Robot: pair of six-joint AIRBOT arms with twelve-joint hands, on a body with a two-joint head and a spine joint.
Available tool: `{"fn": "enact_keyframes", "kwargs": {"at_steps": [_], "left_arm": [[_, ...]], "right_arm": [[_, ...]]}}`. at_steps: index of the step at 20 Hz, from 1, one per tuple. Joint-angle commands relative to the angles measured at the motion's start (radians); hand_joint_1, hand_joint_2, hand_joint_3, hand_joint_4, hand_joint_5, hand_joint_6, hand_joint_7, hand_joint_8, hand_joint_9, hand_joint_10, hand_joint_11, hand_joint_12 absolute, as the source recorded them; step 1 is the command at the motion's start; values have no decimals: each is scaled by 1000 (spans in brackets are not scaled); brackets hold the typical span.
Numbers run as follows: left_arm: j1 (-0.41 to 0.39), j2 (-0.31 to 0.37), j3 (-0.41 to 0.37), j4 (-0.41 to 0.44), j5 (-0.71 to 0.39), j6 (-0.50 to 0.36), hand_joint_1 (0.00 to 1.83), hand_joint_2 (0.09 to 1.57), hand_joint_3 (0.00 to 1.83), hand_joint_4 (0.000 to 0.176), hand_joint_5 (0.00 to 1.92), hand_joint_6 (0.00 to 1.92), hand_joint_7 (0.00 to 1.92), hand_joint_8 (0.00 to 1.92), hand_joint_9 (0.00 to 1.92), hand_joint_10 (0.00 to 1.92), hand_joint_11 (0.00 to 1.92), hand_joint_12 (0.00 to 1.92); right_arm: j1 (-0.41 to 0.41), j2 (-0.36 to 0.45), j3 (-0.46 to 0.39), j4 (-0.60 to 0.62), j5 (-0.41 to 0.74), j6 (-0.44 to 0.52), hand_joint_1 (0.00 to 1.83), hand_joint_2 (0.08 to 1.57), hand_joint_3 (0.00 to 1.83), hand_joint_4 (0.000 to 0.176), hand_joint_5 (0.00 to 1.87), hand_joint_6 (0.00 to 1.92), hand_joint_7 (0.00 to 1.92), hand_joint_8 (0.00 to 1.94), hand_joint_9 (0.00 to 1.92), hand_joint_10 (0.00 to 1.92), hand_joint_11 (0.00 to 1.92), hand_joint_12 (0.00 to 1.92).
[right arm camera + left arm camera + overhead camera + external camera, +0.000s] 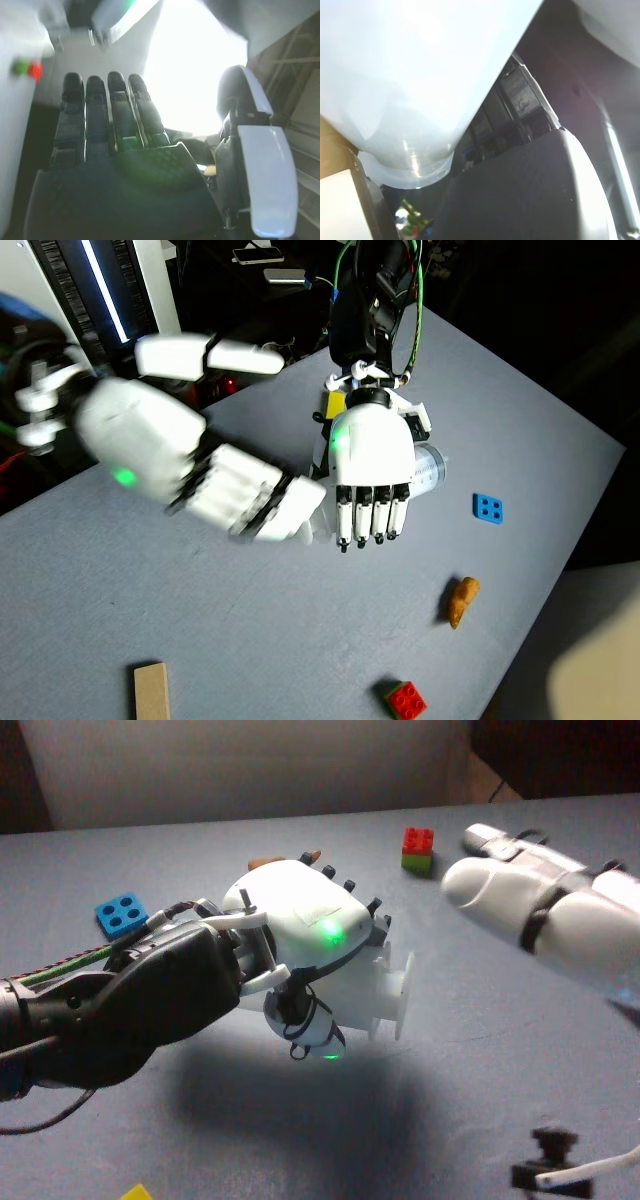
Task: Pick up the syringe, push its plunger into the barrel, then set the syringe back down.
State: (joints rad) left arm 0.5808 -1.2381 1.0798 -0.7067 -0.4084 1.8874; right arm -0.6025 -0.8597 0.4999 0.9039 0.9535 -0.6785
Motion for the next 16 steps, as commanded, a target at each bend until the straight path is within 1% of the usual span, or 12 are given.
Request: {"fn": "enact_keyframes", "kwargs": {"at_steps": [1, 2, 3, 4, 5, 6, 7, 8, 10, 13, 14, 16], "left_arm": [[-8, -8, 8, 24, -81, 7, 1369, 1150, 1, 0, 907, 889, 852, 1228, 871, 1370, 843, 1359], [-7, -15, 18, 13, -81, 7, 1370, 1152, 1, 0, 887, 919, 847, 1234, 883, 1358, 860, 1342], [-6, -21, 27, 0, -82, 7, 1370, 1152, 1, 0, 884, 923, 844, 1238, 884, 1358, 866, 1340], [-5, -27, 37, -14, -82, 8, 1373, 1144, 0, 0, 883, 936, 867, 1195, 909, 1320, 880, 1305], [-4, -33, 46, -38, -82, 16, 1373, 1143, 0, 0, 896, 922, 859, 1207, 909, 1315, 883, 1295], [-3, -39, 54, -54, -82, 19, 1373, 1143, 0, 0, 896, 922, 859, 1207, 909, 1315, 883, 1295], [-3, -48, 65, -57, -82, 19, 1364, 1167, 0, 0, 891, 900, 804, 1308, 838, 1417, 828, 1397], [-3, -53, 73, -62, -82, 20, 1365, 1165, 0, 0, 883, 900, 818, 1294, 845, 1416, 825, 1414], [4, -65, 87, -90, -85, 32, 1366, 1155, 0, 0, 945, 860, 806, 1280, 848, 1387, 804, 1380], [17, -76, 100, -90, -87, 36, 1365, 1160, 1, 0, 951, 836, 789, 1319, 827, 1408, 787, 1356], [19, -77, 102, -90, -87, 36, 1362, 1169, 1, 0, 929, 871, 764, 1346, 823, 1421, 805, 1348], [21, -77, 101, -90, -88, 37, 1362, 1167, 0, 0, 934, 887, 771, 1316, 825, 1422, 807, 1363]], "right_arm": [[8, 18, -7, -71, 55, -18, 225, 1140, 1, 0, 118, 2, 121, 1, 103, 2, 0, 346], [6, 45, -4, -72, 40, -84, 231, 1137, 0, 0, 136, 6, 134, 4, 117, 5, 0, 398], [2, 64, 5, -94, 32, -105, 221, 1140, 0, 0, 132, 2, 127, 1, 108, 1, 0, 366], [3, 75, 24, -146, 22, -110, 225, 1139, 0, 0, 137, 3, 135, 2, 114, 2, 0, 385], [8, 72, 42, -175, 32, -111, 218, 1141, 1, 0, 134, 1, 132, 1, 109, 0, 0, 386], [11, 68, 51, -175, 37, -111, 218, 1141, 1, 0, 134, 1, 132, 1, 109, 0, 0, 386], [9, 57, 62, -175, 42, -111, 203, 1144, 2, 0, 115, 1, 117, 0, 100, 0, 0, 357], [3, 44, 69, -175, 42, -111, 224, 1136, 0, 0, 125, 4, 131, 4, 115, 5, 0, 394], [-8, 17, 80, -176, 45, -111, 225, 1137, 0, 0, 122, 1, 123, 2, 103, 2, 0, 374], [6, -13, 86, -178, 47, -109, 228, 1137, 0, 0, 131, 1, 131, 2, 109, 3, 0, 376], [15, -20, 87, -178, 47, -104, 238, 1136, 0, 0, 134, 3, 135, 3, 116, 5, 0, 376], [25, -30, 88, -178, 46, -93, 241, 1135, 0, 0, 132, 1, 136, 2, 119, 5, 0, 381]]}}
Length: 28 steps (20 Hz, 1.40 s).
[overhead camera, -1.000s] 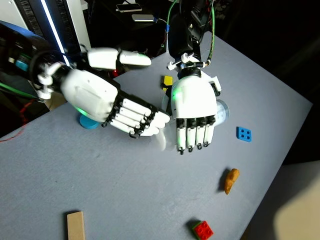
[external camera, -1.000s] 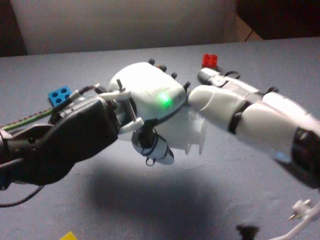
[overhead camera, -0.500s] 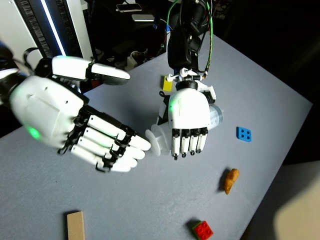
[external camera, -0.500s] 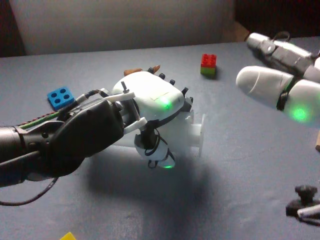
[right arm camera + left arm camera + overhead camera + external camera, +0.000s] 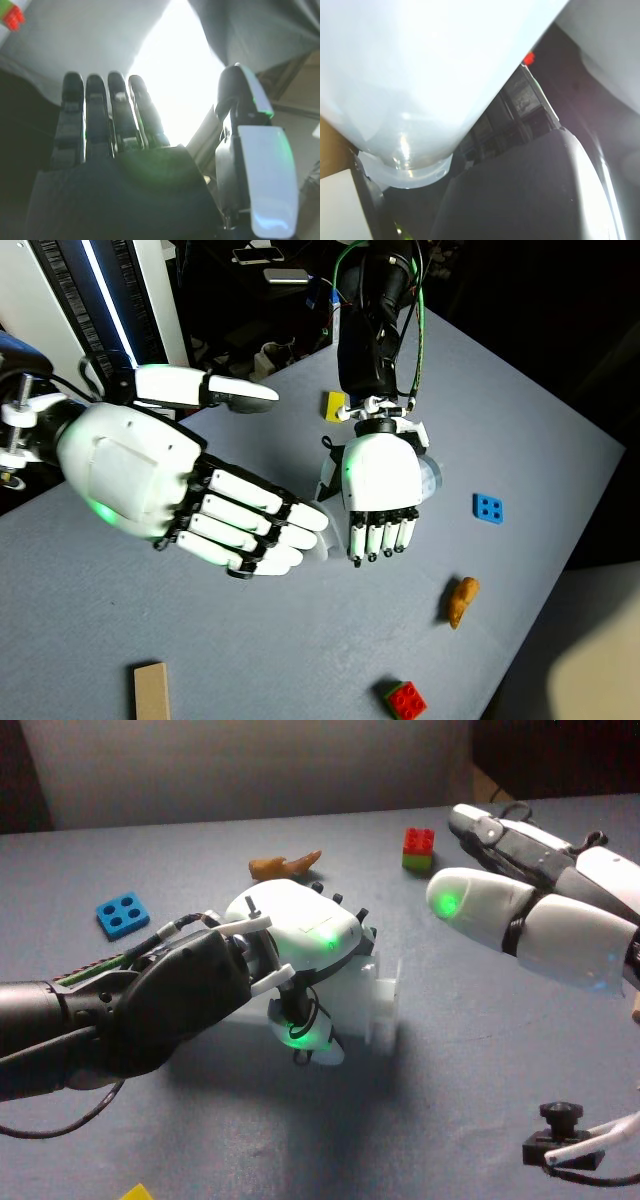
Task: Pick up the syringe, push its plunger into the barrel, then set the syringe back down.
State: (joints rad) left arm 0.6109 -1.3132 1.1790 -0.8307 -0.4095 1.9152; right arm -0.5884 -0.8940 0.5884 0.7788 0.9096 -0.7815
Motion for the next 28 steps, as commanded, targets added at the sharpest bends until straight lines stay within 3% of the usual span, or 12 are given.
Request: {"fn": "enact_keyframes", "kwargs": {"at_steps": [1, 3, 4, 7, 14, 16, 17, 19, 20, 22, 25, 28], "left_arm": [[-7, -2, 2, 34, -89, 10, 1363, 1164, 0, 0, 959, 861, 769, 1306, 819, 1427, 796, 1374], [-7, -2, 3, 34, -89, 10, 1358, 1178, 1, 0, 922, 891, 759, 1358, 786, 1468, 748, 1467], [-7, -3, 3, 34, -89, 10, 1369, 1154, 0, 0, 994, 759, 818, 1296, 834, 1443, 748, 1480], [-10, -4, 2, 34, -87, 7, 1360, 1179, 1, 0, 902, 902, 754, 1369, 804, 1457, 784, 1421], [-8, -4, -5, 34, -82, 2, 1356, 1175, 1, 0, 949, 892, 734, 1344, 795, 1445, 753, 1429], [-10, -4, -5, 34, -82, 0, 1357, 1170, 2, 0, 875, 1048, 776, 1259, 840, 1376, 731, 1384], [-11, -3, -5, 34, -82, 0, 1212, 1195, 0, 0, 867, 1180, 771, 1274, 745, 1097, 620, 1390], [-14, -3, -6, 34, -82, 0, 1049, 1235, 0, 0, 755, 1319, 754, 430, 675, 718, 441, 1306], [-15, -3, -6, 34, -82, 0, 890, 1198, 0, 0, 539, 645, 683, 187, 605, 477, 346, 1217], [-16, -3, -7, 34, -83, 0, 749, 1180, 0, 0, 537, 104, 607, 19, 574, 179, 223, 1118], [-14, -2, -8, 34, -83, 0, 496, 1166, 0, 0, 351, 2, 354, 1, 353, 4, 4, 882], [-14, 4, -12, 34, -83, 0, 391, 1076, 0, 0, 134, 2, 143, 8, 132, 3, 0, 381]], "right_arm": [[13, -1, -1, -53, 89, 13, 233, 1141, 1, 0, 118, 0, 122, 1, 107, 2, 0, 343], [15, -8, -1, -58, 87, 17, 237, 1136, 0, 0, 126, 3, 135, 3, 117, 4, 0, 374], [16, -9, -1, -60, 87, 18, 255, 1135, 0, 0, 133, 5, 140, 4, 123, 6, 0, 366], [17, -12, -1, -63, 85, 21, 249, 1136, 0, 0, 136, 0, 135, 0, 123, 1, 0, 374], [23, -12, -1, -63, 85, 33, 217, 1143, 3, 0, 129, 1, 133, 0, 117, 0, 0, 380], [23, -12, -1, -63, 85, 36, 235, 1139, 0, 0, 128, 2, 137, 2, 124, 3, 0, 380], [24, -12, -1, -63, 85, 38, 228, 1141, 1, 0, 119, 0, 129, 0, 120, 1, 0, 377], [25, -12, 0, -63, 86, 39, 254, 1135, 0, 0, 129, 2, 132, 0, 120, 0, 0, 389], [25, -12, 0, -63, 85, 39, 243, 1139, 1, 0, 131, 3, 134, 1, 125, 2, 0, 390], [26, -12, 1, -63, 85, 42, 254, 1140, 1, 0, 133, 2, 140, 2, 127, 2, 0, 364], [27, -12, 3, -63, 84, 44, 268, 1137, 0, 0, 155, 3, 160, 2, 137, 2, 0, 398], [27, -12, 5, -63, 84, 45, 255, 1139, 1, 0, 158, 1, 160, 0, 144, 2, 0, 387]]}}
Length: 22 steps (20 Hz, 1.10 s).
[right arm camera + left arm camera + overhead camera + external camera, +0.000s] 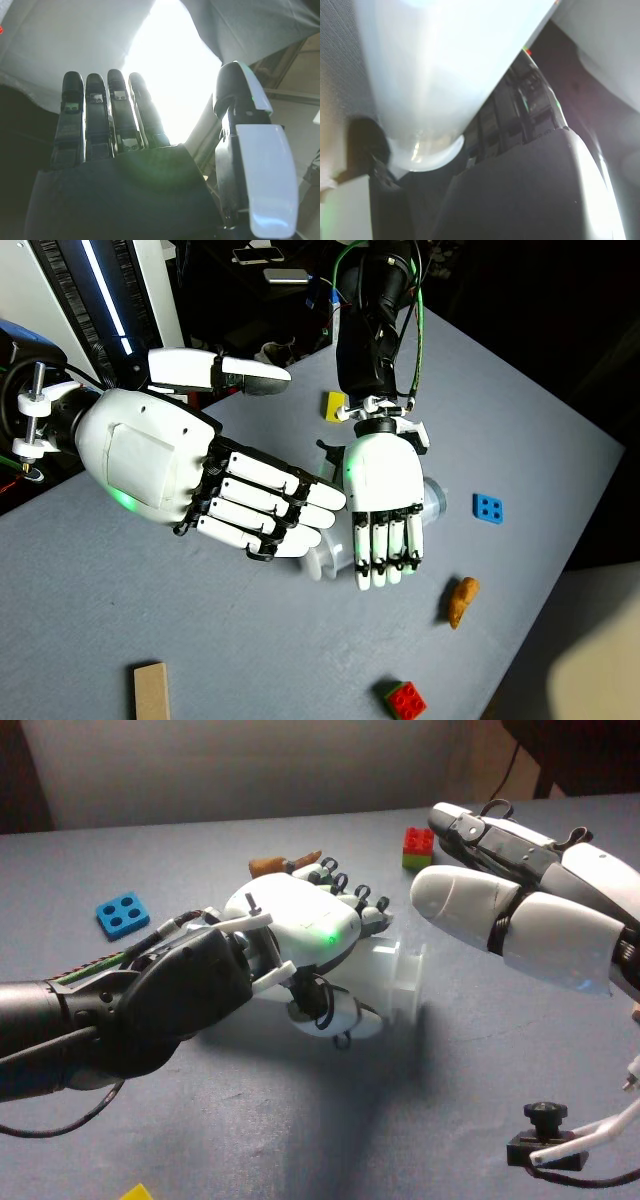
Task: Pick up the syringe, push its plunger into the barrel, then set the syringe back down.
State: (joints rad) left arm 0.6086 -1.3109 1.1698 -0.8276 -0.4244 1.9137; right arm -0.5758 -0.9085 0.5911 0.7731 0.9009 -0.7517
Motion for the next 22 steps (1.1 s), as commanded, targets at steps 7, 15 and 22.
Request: {"fn": "enact_keyframes", "kwargs": {"at_steps": [7, 15, 22], "left_arm": [[-44, 30, -9, 31, -69, 3, 183, 931, 0, 0, 0, 0, 0, 0, 0, 0, 0, 3], [-112, 146, -126, -255, -174, 272, 246, 935, 0, 0, 0, 0, 0, 0, 0, 0, 5, 3], [-114, 344, -326, -390, -350, 366, 256, 966, 3, 0, 36, 13, 17, 6, 29, 10, 64, 42]], "right_arm": [[14, 3, 7, -57, 90, 17, 265, 1133, 0, 0, 164, 2, 155, 1, 126, 1, 0, 385], [13, 3, 7, -57, 87, 19, 244, 1134, 2, 0, 156, 0, 154, 0, 124, 0, 0, 373], [5, 4, 7, -56, 77, 13, 263, 1130, 1, 0, 187, 8, 194, 7, 169, 9, 0, 476]]}}
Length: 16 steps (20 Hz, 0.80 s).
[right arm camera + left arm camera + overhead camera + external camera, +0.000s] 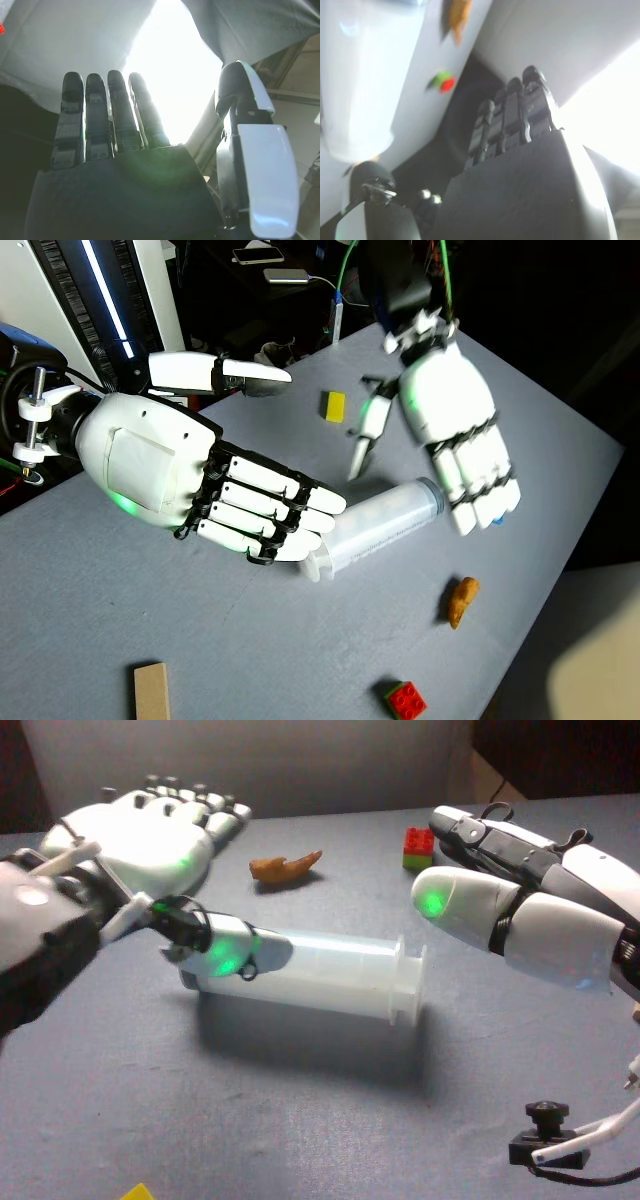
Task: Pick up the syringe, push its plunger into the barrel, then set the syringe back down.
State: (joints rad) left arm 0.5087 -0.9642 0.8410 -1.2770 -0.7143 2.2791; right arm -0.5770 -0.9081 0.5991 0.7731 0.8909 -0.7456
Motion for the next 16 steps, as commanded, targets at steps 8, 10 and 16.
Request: {"fn": "enact_keyframes", "kwargs": {"at_steps": [8, 10, 16], "left_arm": [[-42, 108, -152, -12, -150, 28, 560, 1254, 3, 0, 804, 909, 852, 1026, 769, 1344, 654, 1683], [-52, 108, -158, -23, -150, 28, 631, 1229, 0, 0, 706, 1511, 786, 1585, 788, 1686, 728, 1866], [-92, 50, -125, -23, -134, 46, 660, 1262, 9, 6, 1142, 1921, 1204, 1921, 1246, 1921, 1323, 1921]], "right_arm": [[4, 10, -1, 31, 88, -92, 453, 1222, 8, 0, 722, 1446, 890, 1355, 871, 1524, 796, 1804], [4, 11, -1, 47, 92, -118, 484, 1239, 2, 0, 741, 1830, 924, 1862, 1018, 1876, 1077, 1916], [-6, 12, 16, 47, 98, -385, 497, 1302, 17, 0, 1264, 1921, 1422, 1941, 1591, 1921, 1769, 1921]]}}
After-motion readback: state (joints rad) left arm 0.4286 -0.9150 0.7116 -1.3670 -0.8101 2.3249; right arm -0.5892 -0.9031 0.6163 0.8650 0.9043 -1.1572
